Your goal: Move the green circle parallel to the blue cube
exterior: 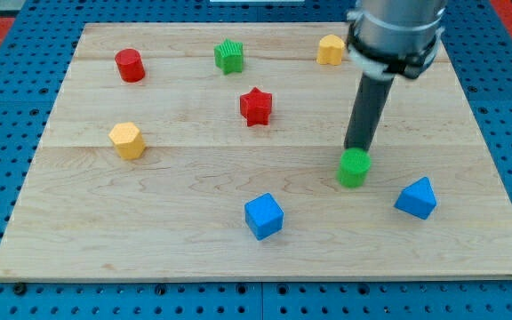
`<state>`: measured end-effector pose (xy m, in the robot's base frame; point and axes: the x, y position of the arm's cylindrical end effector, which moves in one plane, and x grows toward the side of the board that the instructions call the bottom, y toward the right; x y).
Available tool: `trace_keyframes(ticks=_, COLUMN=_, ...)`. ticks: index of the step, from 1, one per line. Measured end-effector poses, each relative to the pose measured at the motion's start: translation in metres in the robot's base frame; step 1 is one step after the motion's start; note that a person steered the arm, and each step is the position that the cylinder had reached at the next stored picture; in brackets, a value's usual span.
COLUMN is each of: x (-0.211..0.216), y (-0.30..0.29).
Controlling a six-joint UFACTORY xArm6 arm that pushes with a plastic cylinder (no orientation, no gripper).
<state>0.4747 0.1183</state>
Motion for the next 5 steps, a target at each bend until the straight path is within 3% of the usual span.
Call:
trace_keyframes(ticks=1, x=0.021, y=0.013)
trace_keyframes(ticks=2, x=0.001, y=-0.037)
trace_keyframes(ticks=3, x=0.032, y=-0.038)
trace_keyframes(ticks=4, x=0.049, y=-0.003)
trace_keyframes(ticks=5, x=0.042, y=-0.083)
